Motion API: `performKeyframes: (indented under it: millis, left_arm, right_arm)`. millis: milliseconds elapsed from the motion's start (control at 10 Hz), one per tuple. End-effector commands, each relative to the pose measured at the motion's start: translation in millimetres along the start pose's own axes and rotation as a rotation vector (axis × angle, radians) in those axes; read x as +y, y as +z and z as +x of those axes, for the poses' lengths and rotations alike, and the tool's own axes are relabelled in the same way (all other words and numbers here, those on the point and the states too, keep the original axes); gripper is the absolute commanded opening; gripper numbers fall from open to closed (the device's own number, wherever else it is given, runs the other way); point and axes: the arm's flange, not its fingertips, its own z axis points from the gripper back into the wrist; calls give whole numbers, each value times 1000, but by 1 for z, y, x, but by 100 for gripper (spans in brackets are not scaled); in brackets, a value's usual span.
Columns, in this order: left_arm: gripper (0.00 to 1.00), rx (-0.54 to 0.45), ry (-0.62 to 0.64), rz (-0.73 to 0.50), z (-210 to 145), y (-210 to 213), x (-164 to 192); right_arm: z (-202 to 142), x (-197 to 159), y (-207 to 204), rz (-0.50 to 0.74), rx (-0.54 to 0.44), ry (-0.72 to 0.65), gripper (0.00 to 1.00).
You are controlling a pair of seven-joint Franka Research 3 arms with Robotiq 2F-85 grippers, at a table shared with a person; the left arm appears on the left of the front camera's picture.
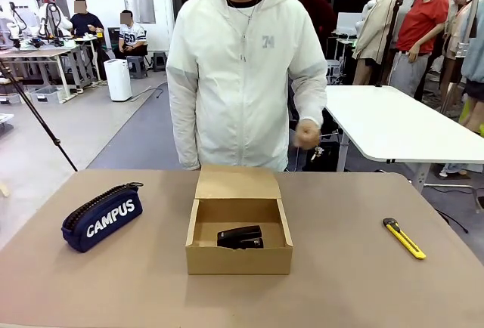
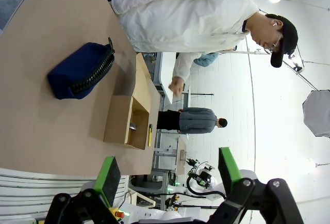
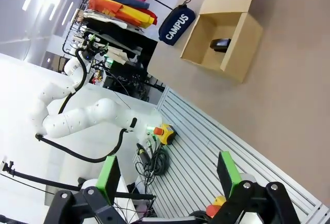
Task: Pack the items into the box.
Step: Pick up the item indicated by the person and place it inside the Mailer Box.
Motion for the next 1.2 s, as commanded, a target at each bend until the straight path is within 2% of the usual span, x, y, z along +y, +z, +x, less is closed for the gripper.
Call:
performKeyframes:
  millis: [0,1000,1100]
  left_arm:
    - [100,3,-15,-12,-1,2,0]
    - [100,3,-15,-12,-1,2,0]
    - [100,3,-15,-12,-1,2,0]
  right_arm:
    - [-1,2,3,3,9,-9,100]
    - [0,-1,0,1,0,-4,100]
    - [38,-2,-33,-385,391,-127,100]
